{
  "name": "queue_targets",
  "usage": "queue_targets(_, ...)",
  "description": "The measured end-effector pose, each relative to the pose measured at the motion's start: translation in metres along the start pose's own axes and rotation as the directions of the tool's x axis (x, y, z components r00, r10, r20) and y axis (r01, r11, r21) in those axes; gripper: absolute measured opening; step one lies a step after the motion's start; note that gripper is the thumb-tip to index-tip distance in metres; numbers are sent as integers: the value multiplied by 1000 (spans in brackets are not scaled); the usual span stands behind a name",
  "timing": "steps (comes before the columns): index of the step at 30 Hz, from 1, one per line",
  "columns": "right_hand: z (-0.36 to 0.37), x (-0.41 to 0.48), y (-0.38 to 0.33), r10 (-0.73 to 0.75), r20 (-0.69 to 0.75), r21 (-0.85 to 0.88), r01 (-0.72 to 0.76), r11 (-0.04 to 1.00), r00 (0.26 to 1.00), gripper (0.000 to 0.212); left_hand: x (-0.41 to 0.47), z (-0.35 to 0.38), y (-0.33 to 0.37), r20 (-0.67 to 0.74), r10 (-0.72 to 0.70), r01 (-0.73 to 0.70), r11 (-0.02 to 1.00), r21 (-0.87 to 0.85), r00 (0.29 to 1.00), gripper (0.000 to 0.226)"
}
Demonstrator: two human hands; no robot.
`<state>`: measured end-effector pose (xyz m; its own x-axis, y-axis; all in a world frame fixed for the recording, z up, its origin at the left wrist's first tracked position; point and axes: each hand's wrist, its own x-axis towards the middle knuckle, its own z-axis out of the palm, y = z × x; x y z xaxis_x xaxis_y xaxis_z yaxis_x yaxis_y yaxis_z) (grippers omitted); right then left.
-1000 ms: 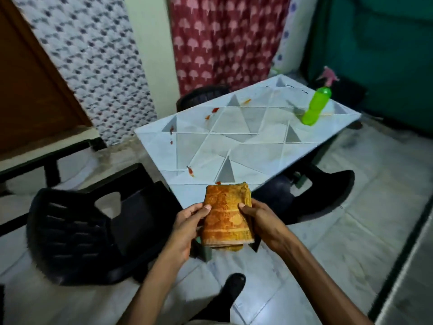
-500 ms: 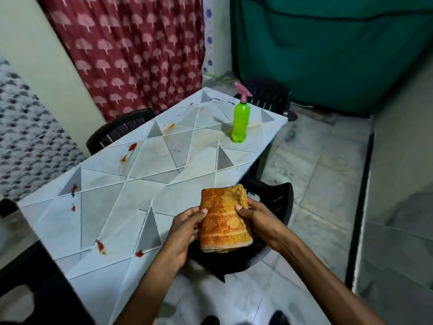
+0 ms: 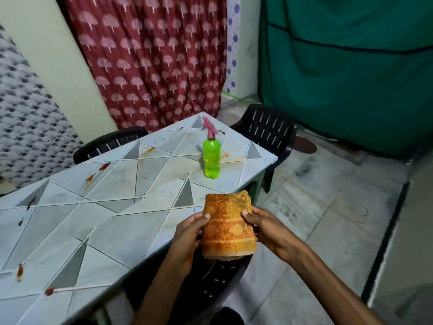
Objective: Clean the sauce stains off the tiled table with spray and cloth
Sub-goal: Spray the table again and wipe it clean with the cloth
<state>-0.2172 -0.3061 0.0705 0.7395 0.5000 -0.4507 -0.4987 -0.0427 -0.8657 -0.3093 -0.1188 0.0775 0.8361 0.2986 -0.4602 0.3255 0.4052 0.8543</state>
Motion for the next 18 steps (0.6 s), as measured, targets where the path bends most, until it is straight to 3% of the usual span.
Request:
queue_targets(12, -98, 131, -62, 76, 147, -93, -62, 994, 986, 31, 91, 105, 4, -290, 22, -85, 975, -207, 957, 22)
queue_targets(18, -132, 197, -80, 144, 218, -153, -112, 982, 965, 31, 155, 133, -1, -370, -40, -80, 950, -302, 928, 11)
